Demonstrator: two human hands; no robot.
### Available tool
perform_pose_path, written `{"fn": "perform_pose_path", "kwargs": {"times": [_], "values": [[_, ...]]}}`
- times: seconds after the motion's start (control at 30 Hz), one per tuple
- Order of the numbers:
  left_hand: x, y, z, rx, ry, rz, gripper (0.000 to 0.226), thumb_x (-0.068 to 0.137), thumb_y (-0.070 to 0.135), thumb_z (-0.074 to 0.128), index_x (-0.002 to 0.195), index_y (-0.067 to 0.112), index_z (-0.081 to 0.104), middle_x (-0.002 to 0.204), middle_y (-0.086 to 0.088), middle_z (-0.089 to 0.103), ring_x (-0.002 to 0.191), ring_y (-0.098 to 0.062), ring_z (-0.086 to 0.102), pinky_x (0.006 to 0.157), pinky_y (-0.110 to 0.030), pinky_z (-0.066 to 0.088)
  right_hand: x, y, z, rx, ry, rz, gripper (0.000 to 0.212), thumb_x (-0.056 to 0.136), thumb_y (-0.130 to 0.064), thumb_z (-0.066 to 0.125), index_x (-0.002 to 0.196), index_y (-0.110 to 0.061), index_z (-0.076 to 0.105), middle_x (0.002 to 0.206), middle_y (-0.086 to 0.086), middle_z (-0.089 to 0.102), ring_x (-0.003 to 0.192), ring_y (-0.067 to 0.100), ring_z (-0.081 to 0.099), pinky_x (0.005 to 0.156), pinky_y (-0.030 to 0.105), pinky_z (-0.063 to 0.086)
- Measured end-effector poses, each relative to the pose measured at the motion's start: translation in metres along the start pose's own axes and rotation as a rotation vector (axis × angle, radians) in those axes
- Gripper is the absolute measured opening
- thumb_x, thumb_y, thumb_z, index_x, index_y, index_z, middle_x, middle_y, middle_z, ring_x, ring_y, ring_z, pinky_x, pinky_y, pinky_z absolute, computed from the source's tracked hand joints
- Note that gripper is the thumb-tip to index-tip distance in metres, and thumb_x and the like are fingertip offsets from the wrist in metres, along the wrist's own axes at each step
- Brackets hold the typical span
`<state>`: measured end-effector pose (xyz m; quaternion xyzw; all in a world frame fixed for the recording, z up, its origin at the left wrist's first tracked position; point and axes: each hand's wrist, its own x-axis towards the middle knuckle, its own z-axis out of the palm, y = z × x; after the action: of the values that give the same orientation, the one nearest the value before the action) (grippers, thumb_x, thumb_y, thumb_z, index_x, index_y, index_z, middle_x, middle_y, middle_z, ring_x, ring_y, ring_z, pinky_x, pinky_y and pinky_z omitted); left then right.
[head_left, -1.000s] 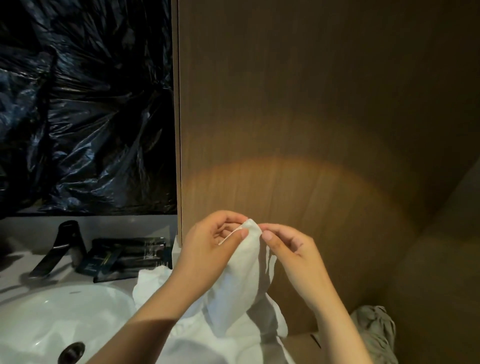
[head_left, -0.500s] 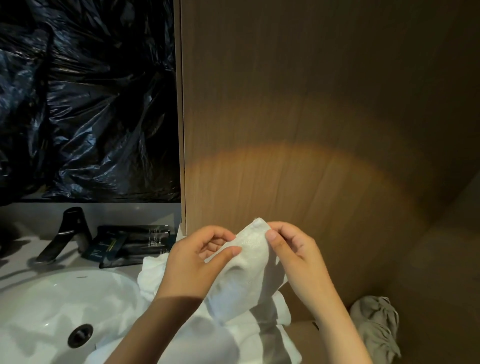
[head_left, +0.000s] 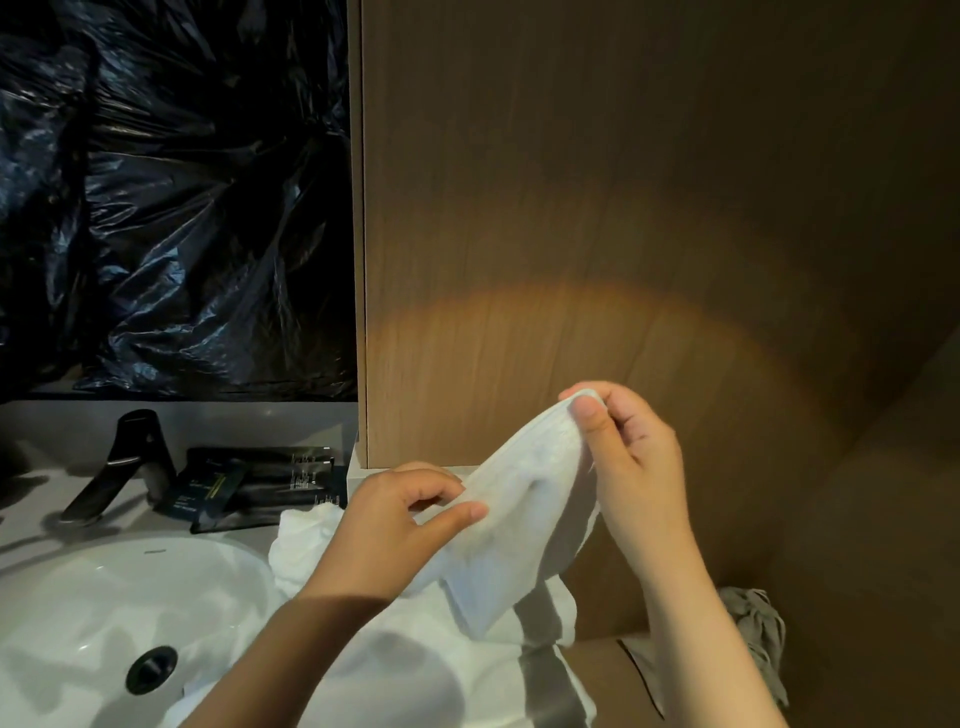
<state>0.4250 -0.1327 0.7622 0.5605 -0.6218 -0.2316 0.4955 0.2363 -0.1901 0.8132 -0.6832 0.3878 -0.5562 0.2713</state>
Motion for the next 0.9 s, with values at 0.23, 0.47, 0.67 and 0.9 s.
{"fn": "perform_pose_path", "kwargs": {"times": [0.23, 0.47, 0.67, 0.9], "values": [[0.010, -0.010, -0.006, 0.056, 0.031, 0.063, 0.010, 0.077, 0.024, 0.079, 0.073, 0.032, 0.075, 0.086, 0.026, 0.067, 0.082, 0.003, 0.064, 0.071, -0.008, 0.047, 0.015, -0.007, -0.007, -0.032, 0.058, -0.078, 0.017, 0.099, -0.033, 0.052, 0.092, -0.036, 0.067, 0.091, -0.023, 0.067, 0.097, 0.000, 0.061, 0.075, 0.005, 0.046], [0.023, -0.003, -0.015, 0.143, 0.262, 0.214, 0.027, 0.081, 0.026, 0.075, 0.061, 0.015, 0.062, 0.059, 0.005, 0.057, 0.062, -0.015, 0.054, 0.053, -0.025, 0.042, 0.028, -0.020, -0.007, -0.037, 0.165, -0.165, 0.019, 0.099, -0.029, 0.053, 0.089, -0.041, 0.064, 0.090, -0.026, 0.066, 0.097, 0.002, 0.062, 0.077, 0.008, 0.048], [0.028, -0.011, -0.017, 0.174, 0.151, 0.241, 0.019, 0.081, 0.028, 0.075, 0.068, 0.017, 0.065, 0.066, 0.008, 0.059, 0.070, -0.013, 0.054, 0.058, -0.021, 0.043, 0.040, -0.021, -0.009, -0.063, 0.212, -0.188, 0.022, 0.100, -0.027, 0.051, 0.085, -0.038, 0.062, 0.087, -0.022, 0.064, 0.092, 0.005, 0.061, 0.077, 0.015, 0.050], [-0.002, -0.067, -0.011, 0.158, -0.005, -0.046, 0.014, 0.080, 0.041, 0.070, 0.076, 0.028, 0.075, 0.074, 0.015, 0.067, 0.075, -0.001, 0.060, 0.067, -0.024, 0.050, 0.045, -0.020, -0.018, -0.098, 0.228, -0.163, 0.020, 0.101, -0.028, 0.049, 0.088, -0.037, 0.062, 0.084, -0.024, 0.062, 0.088, -0.003, 0.060, 0.071, 0.004, 0.045]]}}
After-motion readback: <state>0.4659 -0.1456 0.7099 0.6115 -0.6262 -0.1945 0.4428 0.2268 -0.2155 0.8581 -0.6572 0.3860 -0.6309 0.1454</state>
